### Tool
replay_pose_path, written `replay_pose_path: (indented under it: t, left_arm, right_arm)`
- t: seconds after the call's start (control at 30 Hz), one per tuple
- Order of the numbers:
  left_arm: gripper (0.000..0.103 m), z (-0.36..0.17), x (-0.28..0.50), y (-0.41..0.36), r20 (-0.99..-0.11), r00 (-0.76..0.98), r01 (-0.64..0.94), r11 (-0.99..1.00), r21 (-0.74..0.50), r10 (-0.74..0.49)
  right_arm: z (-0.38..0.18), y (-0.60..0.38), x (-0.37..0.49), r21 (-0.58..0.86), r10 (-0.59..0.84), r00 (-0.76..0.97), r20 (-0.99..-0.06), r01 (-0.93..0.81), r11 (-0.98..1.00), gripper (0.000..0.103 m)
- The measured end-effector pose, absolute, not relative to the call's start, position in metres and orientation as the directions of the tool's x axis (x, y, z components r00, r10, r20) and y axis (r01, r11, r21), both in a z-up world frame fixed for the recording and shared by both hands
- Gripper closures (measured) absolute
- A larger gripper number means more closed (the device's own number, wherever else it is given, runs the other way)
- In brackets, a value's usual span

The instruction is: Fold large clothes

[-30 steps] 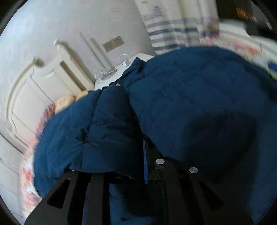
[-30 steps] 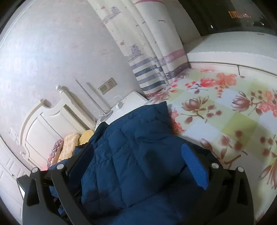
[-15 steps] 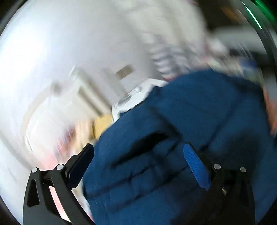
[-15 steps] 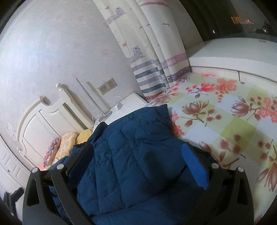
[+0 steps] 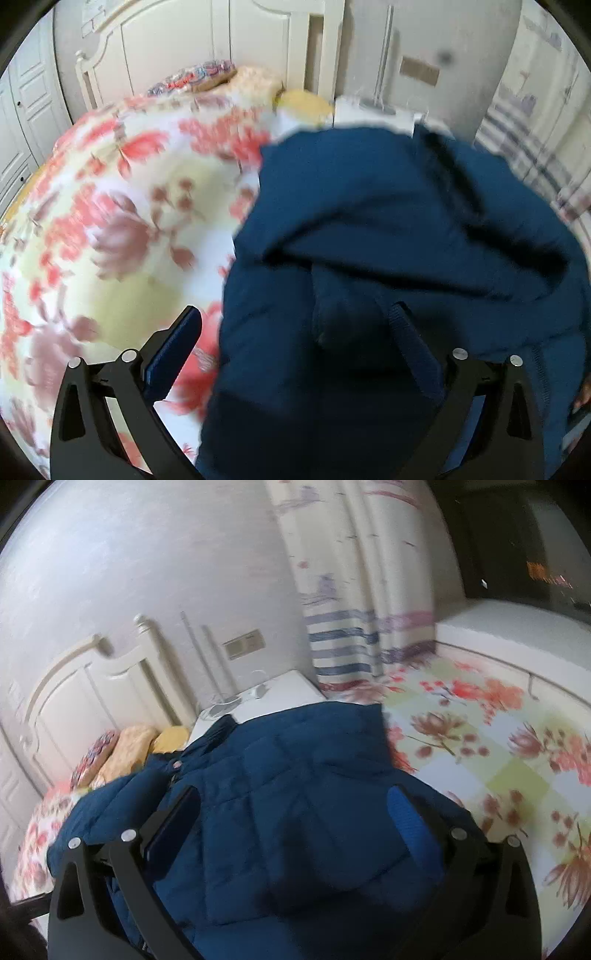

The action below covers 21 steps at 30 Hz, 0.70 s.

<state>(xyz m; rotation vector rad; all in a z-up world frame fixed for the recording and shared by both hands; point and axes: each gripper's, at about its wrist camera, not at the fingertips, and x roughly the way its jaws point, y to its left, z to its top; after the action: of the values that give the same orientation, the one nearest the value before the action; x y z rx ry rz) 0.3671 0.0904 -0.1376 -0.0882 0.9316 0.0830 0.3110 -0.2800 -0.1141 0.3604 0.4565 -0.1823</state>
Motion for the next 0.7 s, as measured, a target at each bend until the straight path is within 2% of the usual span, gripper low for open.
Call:
replay_pose_path:
  t: [0.17,0.2,0.33,0.5,0.63,0.7]
  left_arm:
    - [0.004,-0.147,0.368,0.104,-0.797,0.604,-0.090,0.990,-0.109,-0.033]
    - [0.004,-0.146,0.367,0.105,-0.794,0.606,-0.087,0.990,-0.111,-0.036]
    - [0.004,-0.145,0.365,0.103,-0.789,0.613,-0.082,0.991,-0.102,-0.031]
    - [0.004,-0.145,0.367,0.103,-0.787,0.617,-0.076,0.992,-0.099,-0.031]
    - [0.004,-0.145,0.367,0.103,-0.786,0.617,-0.074,0.992,-0.102,-0.035]
    - [0.004,-0.145,0.367,0.104,-0.787,0.616,-0.074,0.992,-0.105,-0.037]
  right_arm:
    - [-0.094,-0.226,0.311,0.177,-0.005,0.917,-0.399,0.083,0.981,0.003]
    - [-0.087,-0.205,0.313,0.111,0.014,0.919,-0.395,0.033,0.993,0.003]
    - [-0.084,-0.095,0.334,-0.351,-0.010,0.891,-0.455,-0.169,0.921,0.003]
    - [-0.110,-0.019,0.368,-0.598,-0.097,0.844,-0.528,-0.289,0.747,0.008]
    - [-0.128,0.012,0.385,-0.721,-0.170,0.855,-0.490,-0.289,0.630,0.018]
    - [-0.129,0.017,0.386,-0.733,-0.164,0.860,-0.483,-0.294,0.613,0.035]
